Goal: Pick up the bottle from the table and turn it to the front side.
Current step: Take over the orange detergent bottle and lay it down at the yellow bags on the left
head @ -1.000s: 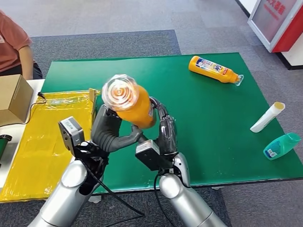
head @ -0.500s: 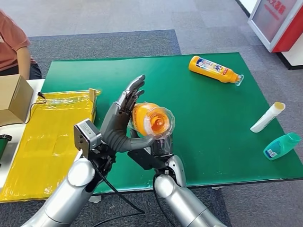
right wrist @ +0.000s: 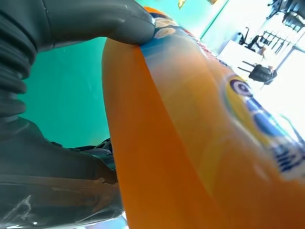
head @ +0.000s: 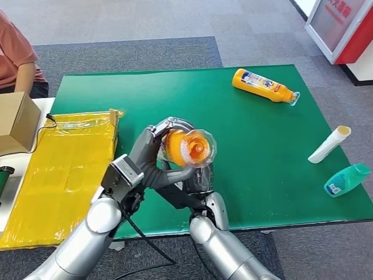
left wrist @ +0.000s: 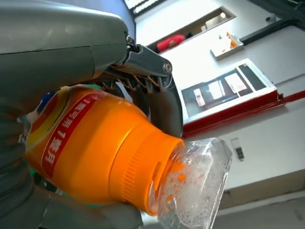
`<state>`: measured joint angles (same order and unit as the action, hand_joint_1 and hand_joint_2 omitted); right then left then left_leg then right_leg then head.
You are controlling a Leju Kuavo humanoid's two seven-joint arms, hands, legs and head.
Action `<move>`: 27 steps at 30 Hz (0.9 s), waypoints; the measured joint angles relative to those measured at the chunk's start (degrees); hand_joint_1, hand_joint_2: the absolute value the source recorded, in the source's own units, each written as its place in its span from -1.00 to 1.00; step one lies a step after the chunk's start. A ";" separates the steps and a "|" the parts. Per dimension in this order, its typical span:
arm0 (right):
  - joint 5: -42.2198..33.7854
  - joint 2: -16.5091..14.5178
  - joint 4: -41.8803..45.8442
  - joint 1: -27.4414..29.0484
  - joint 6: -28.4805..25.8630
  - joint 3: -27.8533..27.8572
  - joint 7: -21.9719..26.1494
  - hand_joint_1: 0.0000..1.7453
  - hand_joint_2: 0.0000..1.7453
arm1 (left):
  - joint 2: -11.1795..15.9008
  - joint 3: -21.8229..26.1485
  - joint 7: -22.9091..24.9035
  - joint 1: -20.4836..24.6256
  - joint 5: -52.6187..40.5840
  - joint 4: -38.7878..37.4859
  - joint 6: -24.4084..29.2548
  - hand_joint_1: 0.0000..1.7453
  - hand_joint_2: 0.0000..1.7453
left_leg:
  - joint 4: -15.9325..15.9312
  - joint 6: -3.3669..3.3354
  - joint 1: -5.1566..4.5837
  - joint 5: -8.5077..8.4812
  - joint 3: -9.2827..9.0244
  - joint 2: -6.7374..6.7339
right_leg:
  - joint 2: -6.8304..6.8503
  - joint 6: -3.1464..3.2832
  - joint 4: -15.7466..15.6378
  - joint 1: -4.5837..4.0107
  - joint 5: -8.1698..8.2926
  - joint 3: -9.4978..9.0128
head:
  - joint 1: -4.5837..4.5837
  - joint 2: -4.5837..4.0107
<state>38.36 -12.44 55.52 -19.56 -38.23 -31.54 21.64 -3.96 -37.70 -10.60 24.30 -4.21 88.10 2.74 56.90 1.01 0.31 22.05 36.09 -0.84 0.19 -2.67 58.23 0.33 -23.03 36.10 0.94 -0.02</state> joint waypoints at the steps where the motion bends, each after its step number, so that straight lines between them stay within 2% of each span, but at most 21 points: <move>1: 0.61 0.00 0.01 0.02 -0.42 0.16 -0.13 1.00 1.00 | 0.09 -0.19 0.43 0.35 -1.92 0.01 0.39 1.00 1.00 | 0.00 0.00 0.00 0.00 0.00 0.00 | 0.00 0.00 0.00 0.00 0.00 0.00 | 0.00 0.00; 8: 4.36 0.00 1.04 0.71 -1.61 0.83 -1.30 1.00 1.00 | 0.16 -0.41 1.47 0.99 -8.80 0.66 1.69 1.00 1.00 | 0.00 0.00 0.00 0.00 0.00 0.00 | 0.00 0.00 0.00 0.00 0.00 0.00 | 0.00 0.00; 18: 5.92 0.00 2.68 1.64 -1.74 1.07 -1.90 1.00 1.00 | -0.08 -0.80 1.88 0.98 -11.80 1.53 3.23 1.00 1.00 | 0.00 0.00 0.00 0.00 0.00 0.00 | 0.00 0.00 0.00 0.00 0.00 -0.01 | -0.01 0.00; 19: 5.98 0.00 2.80 1.70 -1.74 1.09 -1.90 0.56 1.00 | -0.11 -0.82 1.88 0.96 -12.20 1.61 3.48 1.00 1.00 | 0.00 0.00 0.00 0.00 0.00 0.00 | 0.00 0.00 0.00 0.00 0.00 -0.01 | -0.01 0.00; 22: 6.41 0.00 3.31 1.84 -1.69 1.13 -1.90 -0.94 1.00 | -0.24 -0.81 1.95 0.77 -13.98 1.98 4.53 1.00 1.00 | 0.00 0.00 0.00 0.00 0.00 0.00 | 0.00 0.00 0.00 0.00 0.00 -0.01 | 0.01 0.00; 23: 6.56 0.00 3.56 1.91 -1.63 1.13 -1.90 -1.00 1.00 | -0.27 -0.79 2.04 0.66 -14.66 2.09 4.97 1.00 1.00 | 0.00 0.00 0.00 0.00 0.00 0.00 | 0.00 0.00 0.00 0.00 0.00 0.00 | -0.01 0.00; 27: 6.72 0.01 4.69 2.45 -1.01 1.14 -2.17 -1.00 1.00 | -0.28 -0.71 2.28 -0.06 -18.40 2.69 7.45 1.00 1.00 | 0.00 0.00 0.00 0.00 0.00 0.00 | 0.00 0.00 0.00 0.00 0.00 0.00 | 0.01 0.00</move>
<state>45.09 -12.43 60.21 -17.11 -39.24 -30.40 19.46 -4.24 -38.41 -8.32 24.24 -22.61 90.79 10.19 56.90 1.01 0.32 22.05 36.09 -0.84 0.19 -2.67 58.23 0.33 -23.03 36.10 0.95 -0.02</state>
